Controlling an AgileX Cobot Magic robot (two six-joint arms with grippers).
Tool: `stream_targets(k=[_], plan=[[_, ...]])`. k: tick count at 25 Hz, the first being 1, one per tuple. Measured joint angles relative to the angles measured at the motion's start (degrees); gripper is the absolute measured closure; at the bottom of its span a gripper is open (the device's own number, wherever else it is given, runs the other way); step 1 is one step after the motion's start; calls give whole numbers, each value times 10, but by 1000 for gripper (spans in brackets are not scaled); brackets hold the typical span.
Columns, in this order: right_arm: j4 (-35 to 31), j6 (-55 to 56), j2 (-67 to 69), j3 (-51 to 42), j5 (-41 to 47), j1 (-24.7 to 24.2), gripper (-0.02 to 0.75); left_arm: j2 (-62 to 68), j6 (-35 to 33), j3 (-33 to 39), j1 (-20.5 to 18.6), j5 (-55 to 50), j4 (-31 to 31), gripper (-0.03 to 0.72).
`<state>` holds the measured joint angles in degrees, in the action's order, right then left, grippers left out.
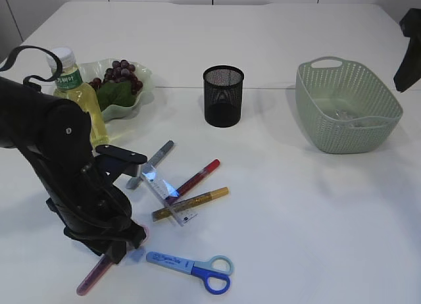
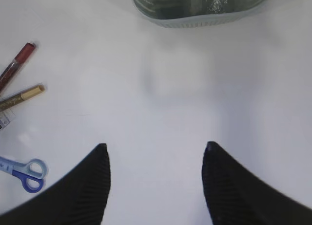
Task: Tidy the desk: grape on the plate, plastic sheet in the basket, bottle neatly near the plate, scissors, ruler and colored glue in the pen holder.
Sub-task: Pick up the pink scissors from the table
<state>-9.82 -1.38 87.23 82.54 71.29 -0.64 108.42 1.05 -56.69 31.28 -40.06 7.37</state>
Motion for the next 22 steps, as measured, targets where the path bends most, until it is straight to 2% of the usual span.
stream_targets(k=[22], plan=[[0,0,0,0,0,0,267,0,0,0,0,-9,0,443]])
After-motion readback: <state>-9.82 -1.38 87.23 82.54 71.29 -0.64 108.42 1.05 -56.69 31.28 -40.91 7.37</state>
